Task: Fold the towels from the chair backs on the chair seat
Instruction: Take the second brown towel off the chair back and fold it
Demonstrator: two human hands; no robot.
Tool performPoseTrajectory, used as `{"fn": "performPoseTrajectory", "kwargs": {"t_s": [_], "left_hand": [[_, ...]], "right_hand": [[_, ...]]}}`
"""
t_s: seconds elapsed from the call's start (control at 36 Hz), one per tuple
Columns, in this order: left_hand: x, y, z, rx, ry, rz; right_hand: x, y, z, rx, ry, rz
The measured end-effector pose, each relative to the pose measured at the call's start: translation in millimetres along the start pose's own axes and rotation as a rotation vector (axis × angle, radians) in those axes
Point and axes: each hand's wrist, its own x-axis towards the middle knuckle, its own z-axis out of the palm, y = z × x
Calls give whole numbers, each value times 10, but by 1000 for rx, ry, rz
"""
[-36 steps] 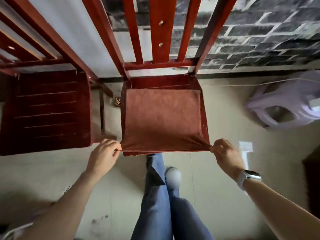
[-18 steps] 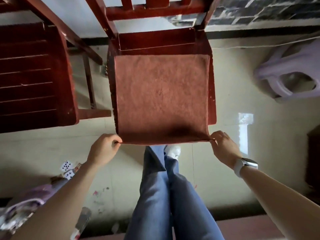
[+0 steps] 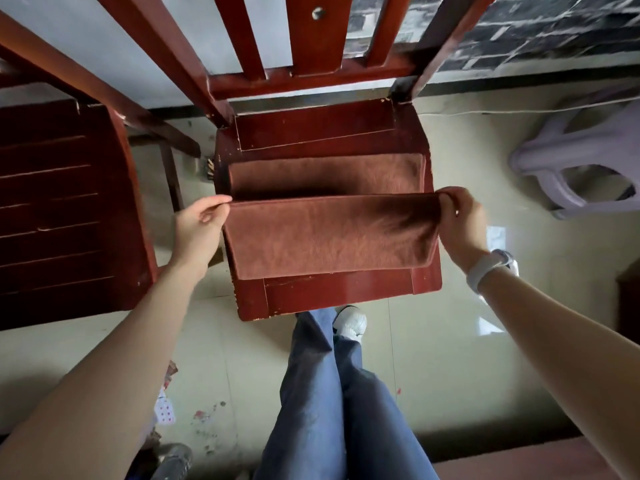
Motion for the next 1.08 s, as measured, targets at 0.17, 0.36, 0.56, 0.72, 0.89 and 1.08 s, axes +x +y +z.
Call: {"fn": "performPoseTrajectory", "kwargs": {"t_s": [0.17,0.36,0.56,0.72,0.89,1.08], "left_hand": [[453,13,131,33,19,26],[750,8,240,119,23,95],[904,-60,323,255,34,141],[980,8,340,367,54,122],[1012,94,372,437,46,123],[970,176,451,559,66,156]], "right_hand": [[433,-114,188,-18,37,-24],[693,-117,361,-14,37,40],[769,-119,453,-59,2,51],[877,-173,500,-107,-45,102],[960,-206,510,-160,-66,142],[1039,-229,529,-229,-108,147]]}}
